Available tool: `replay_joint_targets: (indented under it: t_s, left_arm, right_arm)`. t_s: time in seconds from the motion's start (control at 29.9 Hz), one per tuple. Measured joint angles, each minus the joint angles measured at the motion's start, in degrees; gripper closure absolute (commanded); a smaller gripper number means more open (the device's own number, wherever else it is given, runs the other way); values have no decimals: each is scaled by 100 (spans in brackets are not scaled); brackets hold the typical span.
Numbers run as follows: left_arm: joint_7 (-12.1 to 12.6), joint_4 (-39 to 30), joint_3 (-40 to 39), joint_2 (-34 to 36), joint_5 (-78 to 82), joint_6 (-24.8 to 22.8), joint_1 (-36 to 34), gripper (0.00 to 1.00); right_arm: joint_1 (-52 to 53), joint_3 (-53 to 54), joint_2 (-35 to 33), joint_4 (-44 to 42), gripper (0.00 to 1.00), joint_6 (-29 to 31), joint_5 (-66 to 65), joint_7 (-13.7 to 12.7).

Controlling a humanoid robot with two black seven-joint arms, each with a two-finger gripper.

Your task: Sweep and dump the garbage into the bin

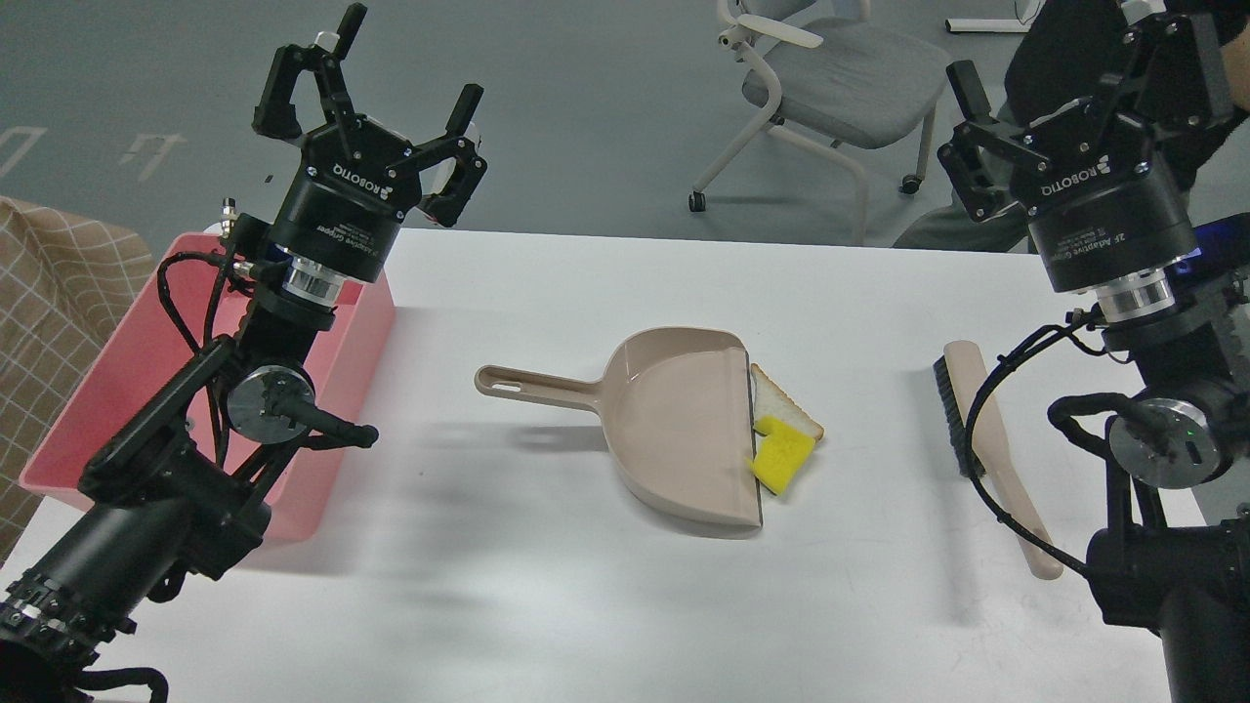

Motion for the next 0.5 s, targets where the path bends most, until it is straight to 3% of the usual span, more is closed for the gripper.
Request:
replay_joint_targets:
  t_s: [0.5]
  left_arm:
    - [0, -17, -13, 40, 2, 0, 44, 2]
  right_arm:
    - [76, -125, 0, -39, 0, 0, 16, 0]
